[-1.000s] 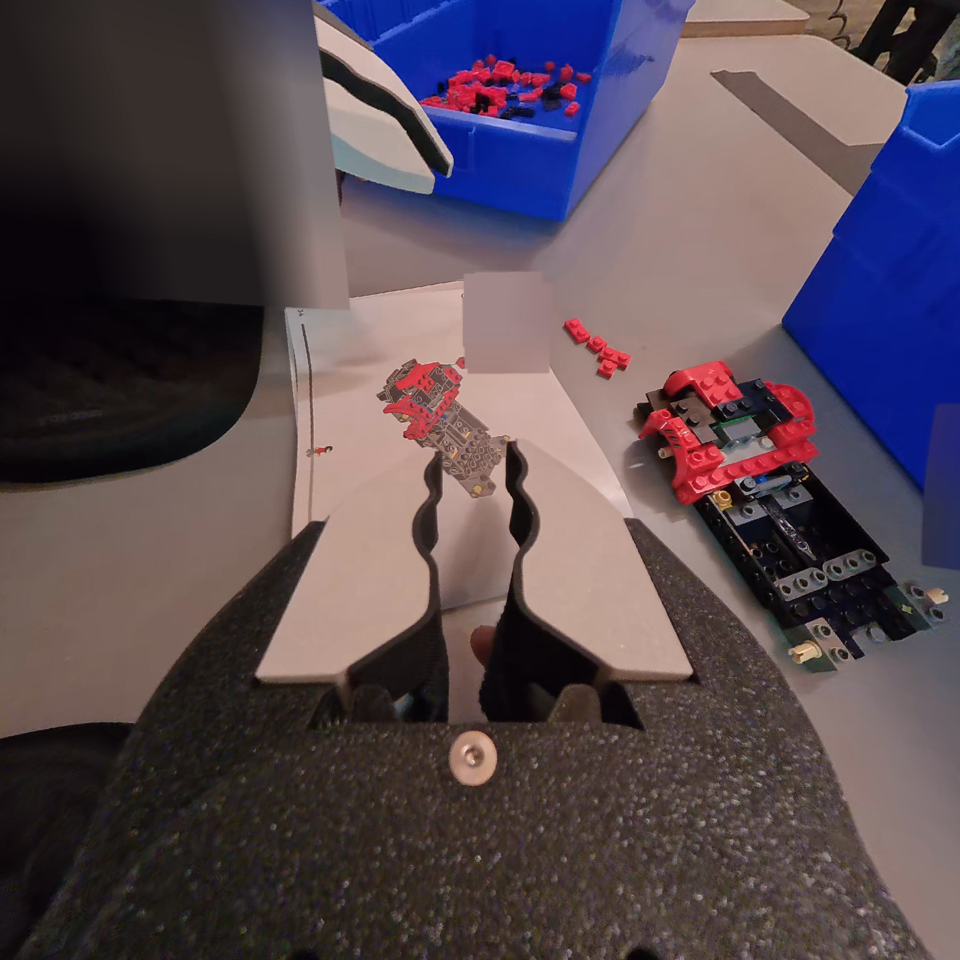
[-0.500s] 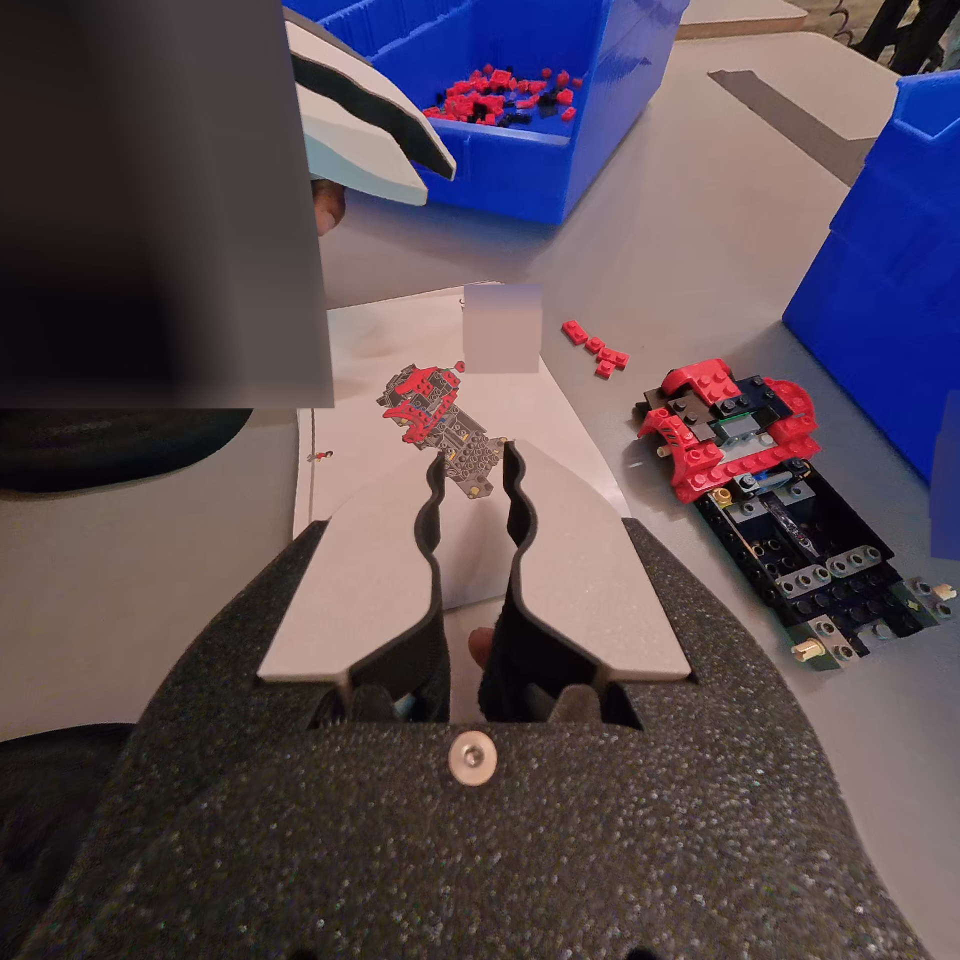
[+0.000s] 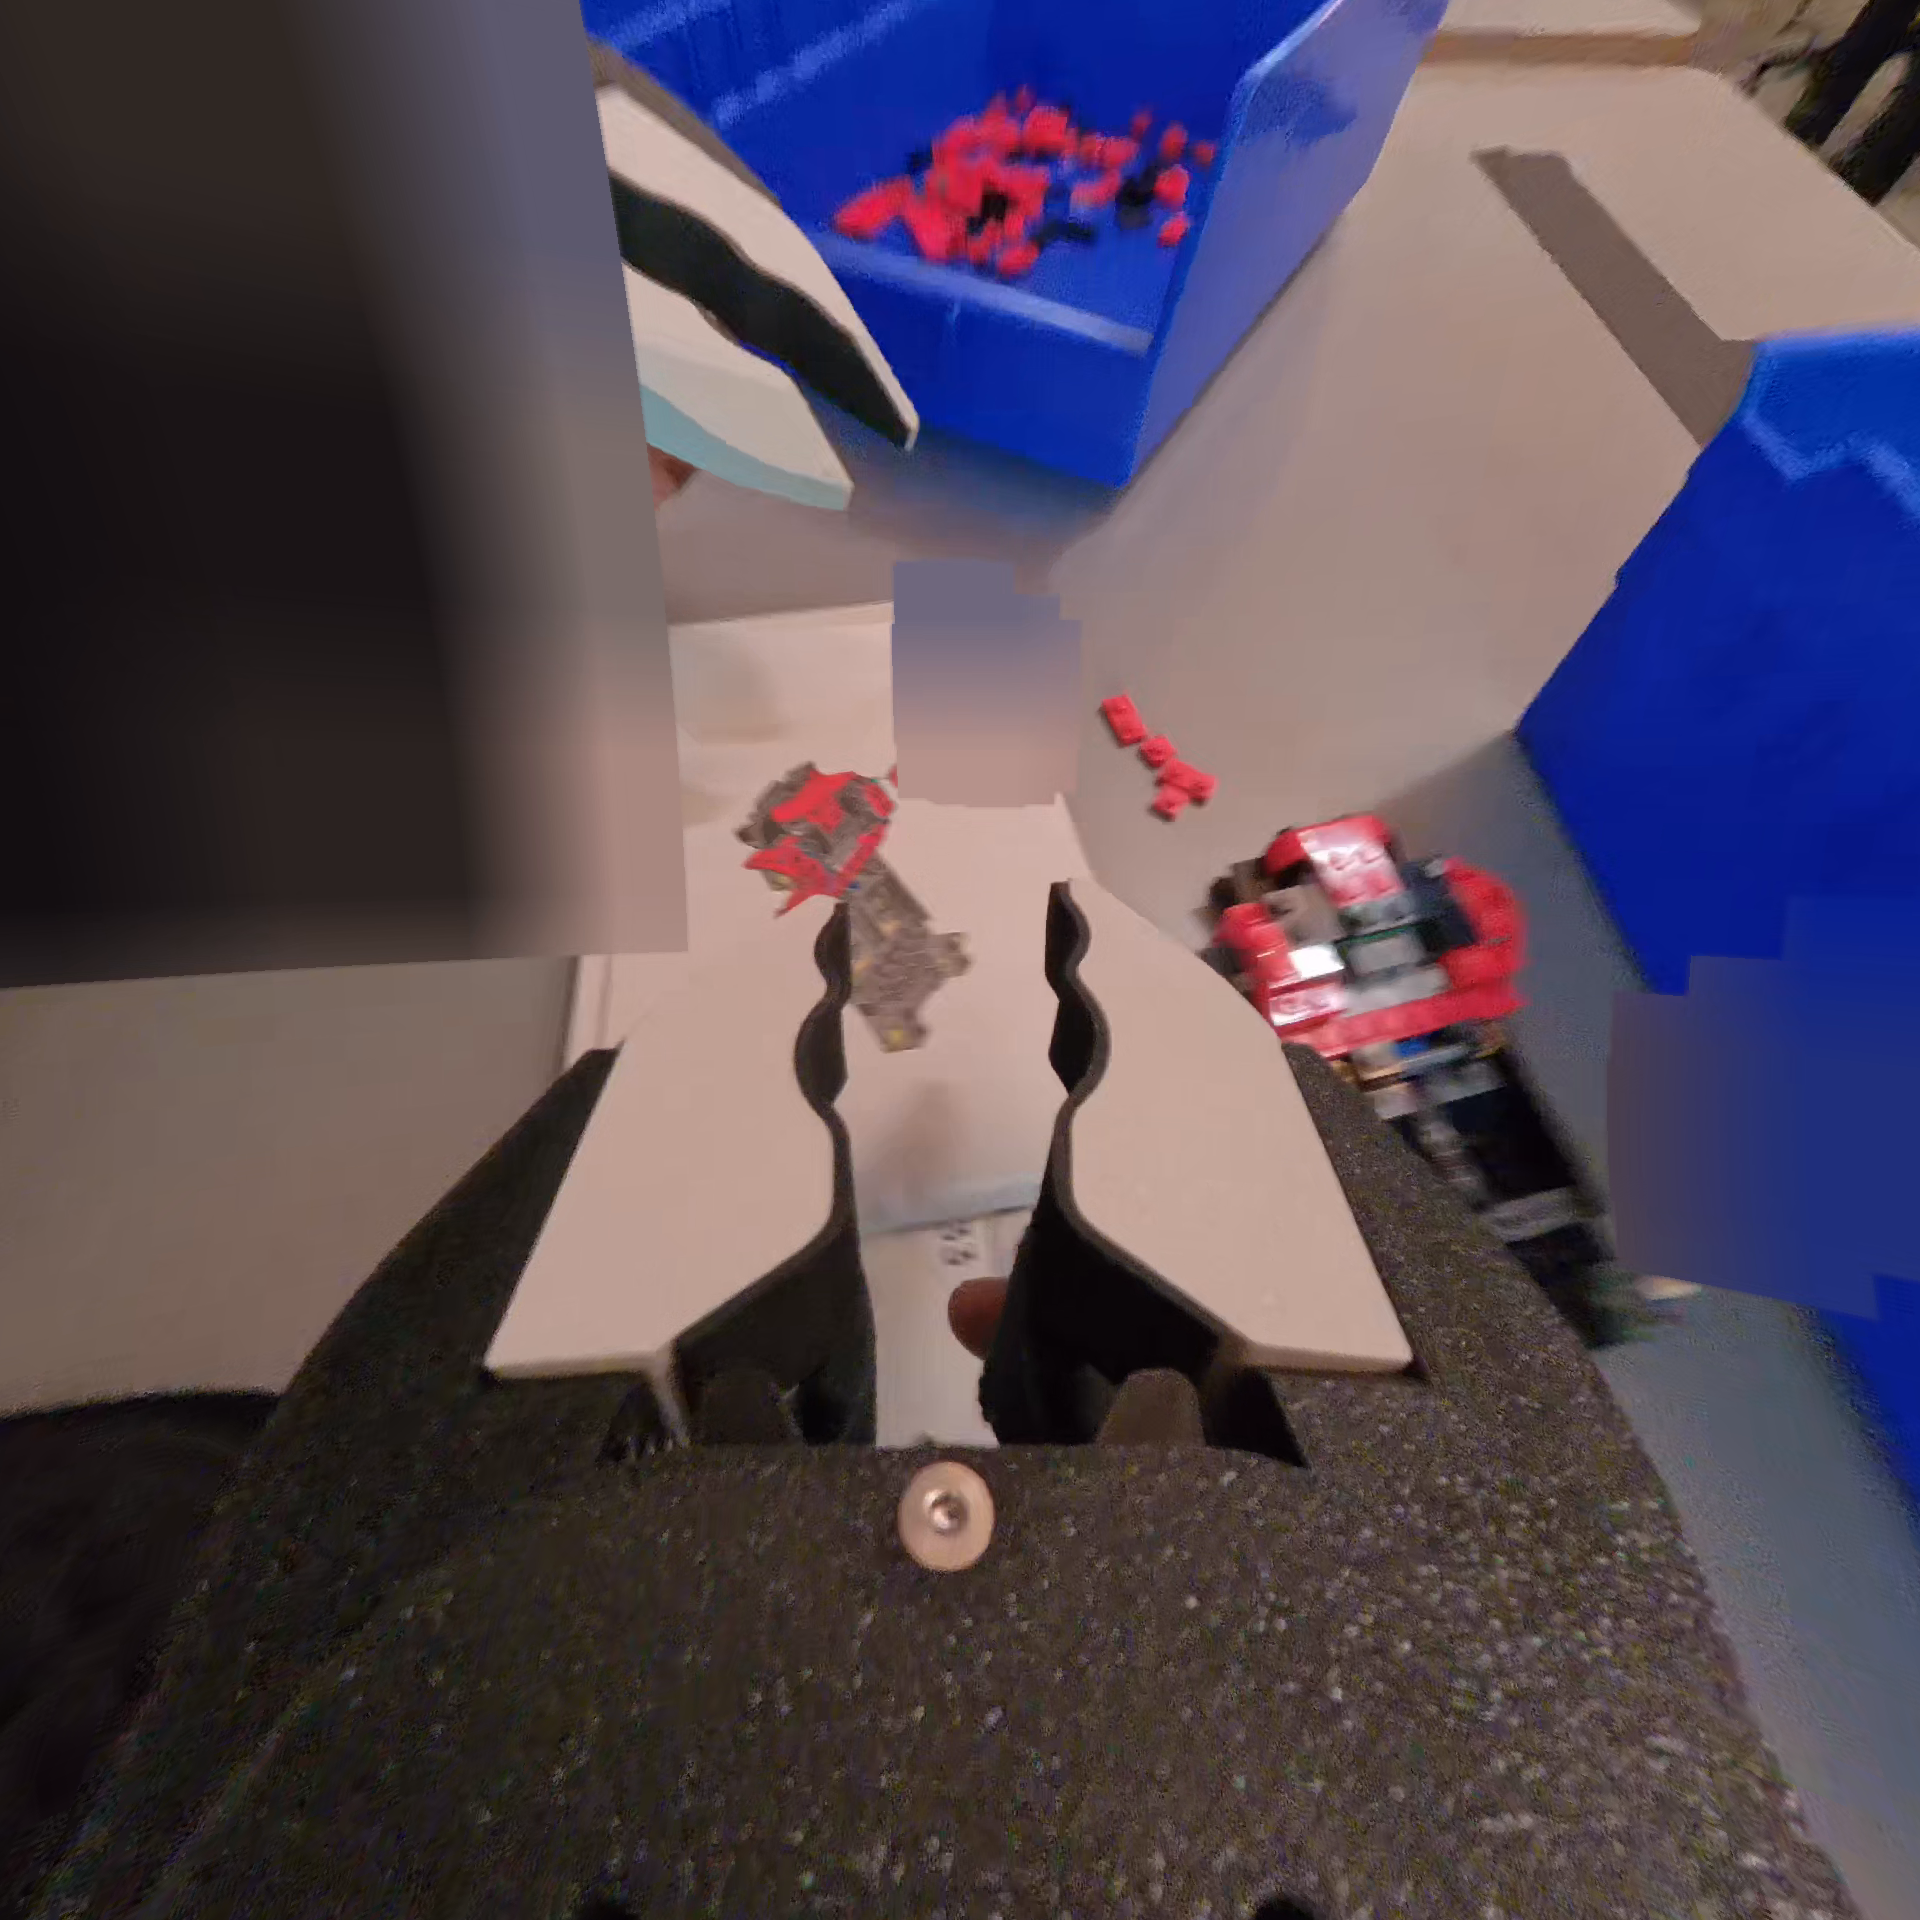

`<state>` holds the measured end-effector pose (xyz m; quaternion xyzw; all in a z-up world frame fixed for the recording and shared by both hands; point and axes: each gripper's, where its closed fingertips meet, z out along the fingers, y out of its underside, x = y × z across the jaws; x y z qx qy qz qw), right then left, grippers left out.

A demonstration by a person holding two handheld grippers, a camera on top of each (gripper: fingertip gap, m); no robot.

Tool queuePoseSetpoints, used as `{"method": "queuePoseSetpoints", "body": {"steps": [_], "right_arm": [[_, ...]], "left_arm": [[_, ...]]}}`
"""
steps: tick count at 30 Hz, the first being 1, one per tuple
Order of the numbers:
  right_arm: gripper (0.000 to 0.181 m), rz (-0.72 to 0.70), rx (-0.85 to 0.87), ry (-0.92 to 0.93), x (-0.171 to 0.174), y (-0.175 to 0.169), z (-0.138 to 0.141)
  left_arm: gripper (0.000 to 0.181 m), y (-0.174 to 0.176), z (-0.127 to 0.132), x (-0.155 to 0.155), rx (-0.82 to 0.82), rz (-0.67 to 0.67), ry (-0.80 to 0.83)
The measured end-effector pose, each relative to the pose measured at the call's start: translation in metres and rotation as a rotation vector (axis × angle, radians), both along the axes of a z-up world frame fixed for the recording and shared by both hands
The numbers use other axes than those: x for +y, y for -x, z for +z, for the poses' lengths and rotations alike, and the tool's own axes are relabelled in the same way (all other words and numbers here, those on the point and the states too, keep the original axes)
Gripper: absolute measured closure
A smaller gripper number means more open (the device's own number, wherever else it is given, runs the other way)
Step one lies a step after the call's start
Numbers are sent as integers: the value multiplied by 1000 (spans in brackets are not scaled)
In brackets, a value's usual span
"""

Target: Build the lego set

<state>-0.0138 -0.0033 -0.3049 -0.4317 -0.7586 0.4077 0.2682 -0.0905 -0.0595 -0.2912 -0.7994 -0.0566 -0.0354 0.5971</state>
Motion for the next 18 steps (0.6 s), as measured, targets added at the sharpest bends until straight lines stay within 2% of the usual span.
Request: {"method": "queuePoseSetpoints", "body": {"steps": [3,6,8,10,12,14,18], "right_arm": [[158,101,-150,-211,15,22,16],[179,297,-252,-353,20,51,10],[180,347,-302,-386,21,73,-6],[179,412,-422,-371,14,77,-29],[177,457,-469,-453,18,79,-47],[175,475,-481,-516,26,83,-54],[171,532,-497,-506,23,86,-53]], "left_arm": [[157,-1,1,0,8,-4,-7],[157,-1,2,-1,0,-4,-20],[157,0,4,-2,-10,-5,-31],[157,0,5,-2,-21,-6,-38],[157,0,5,-2,-31,-9,-41],[157,0,5,-2,-36,-14,-42],[157,0,5,-3,-40,-19,-44]]}}
